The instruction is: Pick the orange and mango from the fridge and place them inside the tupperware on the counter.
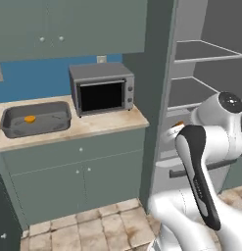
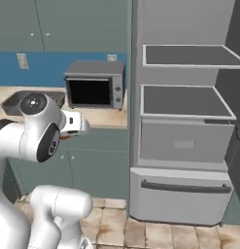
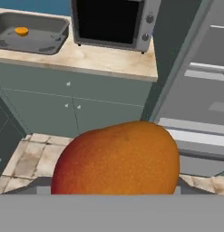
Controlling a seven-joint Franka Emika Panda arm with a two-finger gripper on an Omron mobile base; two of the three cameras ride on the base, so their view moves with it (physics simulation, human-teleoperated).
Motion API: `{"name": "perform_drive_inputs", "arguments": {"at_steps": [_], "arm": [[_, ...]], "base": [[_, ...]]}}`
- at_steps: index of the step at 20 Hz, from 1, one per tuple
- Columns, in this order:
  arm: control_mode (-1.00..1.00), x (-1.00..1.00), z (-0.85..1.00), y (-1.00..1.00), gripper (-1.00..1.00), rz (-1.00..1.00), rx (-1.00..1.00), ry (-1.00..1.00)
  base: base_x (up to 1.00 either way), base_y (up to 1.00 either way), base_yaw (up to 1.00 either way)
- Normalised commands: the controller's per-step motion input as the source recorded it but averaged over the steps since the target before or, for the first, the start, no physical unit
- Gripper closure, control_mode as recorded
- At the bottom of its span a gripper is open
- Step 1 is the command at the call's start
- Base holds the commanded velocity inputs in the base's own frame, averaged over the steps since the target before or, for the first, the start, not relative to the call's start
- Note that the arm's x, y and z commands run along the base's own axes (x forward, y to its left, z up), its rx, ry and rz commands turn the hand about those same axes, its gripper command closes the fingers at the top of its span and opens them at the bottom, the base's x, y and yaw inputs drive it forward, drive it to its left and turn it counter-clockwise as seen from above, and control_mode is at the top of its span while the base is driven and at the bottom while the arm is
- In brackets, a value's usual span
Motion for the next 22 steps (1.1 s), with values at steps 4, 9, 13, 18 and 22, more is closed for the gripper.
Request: {"name": "perform_drive_inputs", "arguments": {"at_steps": [4,9,13,18,22], "arm": [[1.00,0.00,0.00,0.00,1.00,0.00,0.00,0.00],[1.00,0.00,0.00,0.00,1.00,0.00,0.00,0.00],[1.00,0.00,0.00,0.00,1.00,0.00,0.00,0.00],[1.00,0.00,0.00,0.00,1.00,0.00,0.00,0.00],[1.00,0.00,0.00,0.00,1.00,0.00,0.00,0.00]], "base": [[0.58,1.00,0.06],[0.89,1.00,0.10],[0.93,0.82,0.10],[0.76,0.70,0.07],[0.32,0.25,0.01]]}}
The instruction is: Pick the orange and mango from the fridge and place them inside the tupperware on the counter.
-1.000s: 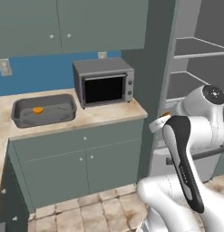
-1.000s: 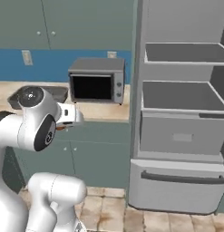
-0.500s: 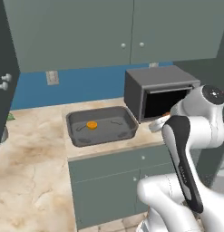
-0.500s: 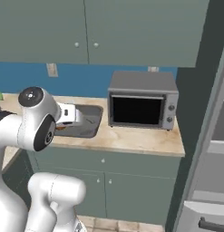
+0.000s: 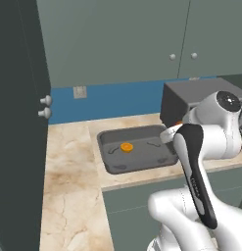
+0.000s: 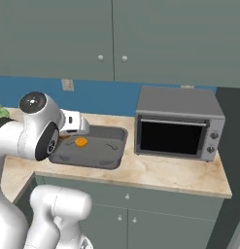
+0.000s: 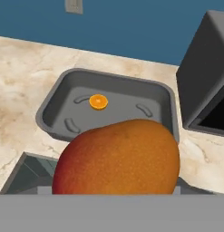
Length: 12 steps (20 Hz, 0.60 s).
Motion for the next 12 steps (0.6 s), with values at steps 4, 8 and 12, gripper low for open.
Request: {"name": "perform_drive_inputs", "arguments": {"at_steps": [4,8,12], "arm": [[-1.00,0.01,-0.87,-0.10,1.00,0.00,-0.02,0.00],[-1.00,0.35,-0.66,-0.09,1.00,0.00,0.00,0.00],[-1.00,0.48,-0.47,-0.09,1.00,0.00,0.00,0.00]], "base": [[0.00,0.00,0.00],[0.00,0.00,0.00],[0.00,0.00,0.00]]}}
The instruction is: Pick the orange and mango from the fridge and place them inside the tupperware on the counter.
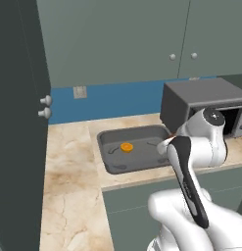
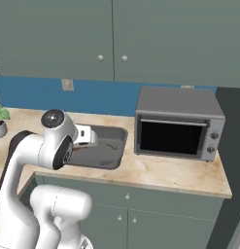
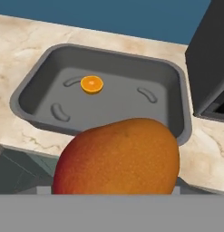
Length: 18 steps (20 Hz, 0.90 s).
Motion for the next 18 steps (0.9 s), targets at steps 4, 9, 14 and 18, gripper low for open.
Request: {"name": "perform_drive_inputs", "arguments": {"at_steps": [4,9,14,18], "arm": [[-1.00,0.60,-0.30,-0.01,1.00,0.00,0.00,0.04],[-1.00,0.70,-0.32,0.00,1.00,0.00,0.00,0.06],[-1.00,0.77,-0.35,0.00,1.00,0.00,0.00,0.06],[-1.00,0.77,-0.34,0.00,1.00,0.00,0.00,0.04]], "base": [[0.00,0.00,0.00],[0.00,0.00,0.00],[0.00,0.00,0.00],[0.00,0.00,0.00]]}}
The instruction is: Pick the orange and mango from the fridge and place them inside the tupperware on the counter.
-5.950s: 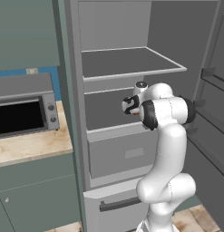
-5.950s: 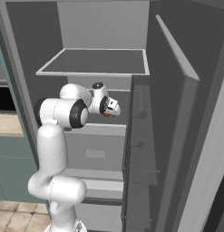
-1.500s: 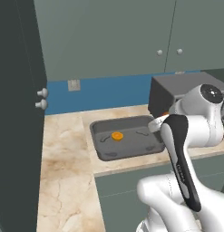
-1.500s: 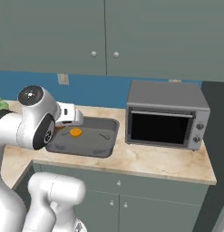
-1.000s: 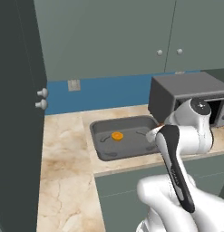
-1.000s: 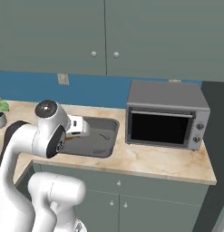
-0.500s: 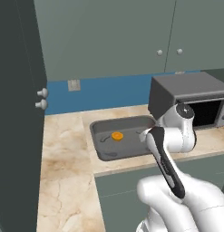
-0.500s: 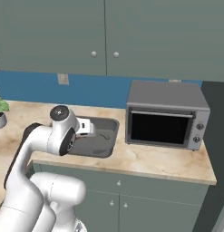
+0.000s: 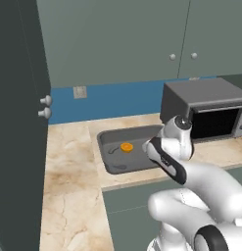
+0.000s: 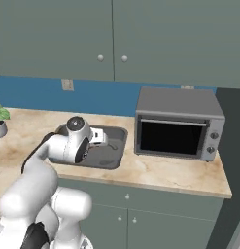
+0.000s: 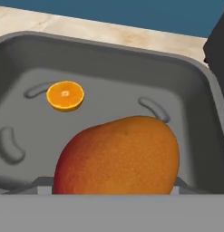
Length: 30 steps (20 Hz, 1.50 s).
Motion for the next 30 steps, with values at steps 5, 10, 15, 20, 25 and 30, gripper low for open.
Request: {"name": "perform_drive_inputs", "arguments": {"at_steps": [5,10,15,20,25,30], "arm": [[-1.00,0.70,-0.34,0.00,1.00,0.00,0.00,0.05],[-1.00,0.64,-0.35,0.00,1.00,0.00,0.00,0.04],[-1.00,0.57,-0.40,0.00,1.00,0.00,0.00,0.02],[-1.00,0.33,-0.40,0.00,1.00,0.00,0.00,0.00],[-1.00,0.12,-0.10,0.04,-1.00,0.00,0.00,0.01],[-1.00,0.13,0.05,0.05,-1.00,0.00,0.00,0.02]], "base": [[0.00,0.00,0.00],[0.00,0.00,0.00],[0.00,0.00,0.00],[0.00,0.00,0.00],[0.00,0.00,0.00],[0.00,0.00,0.00]]}}
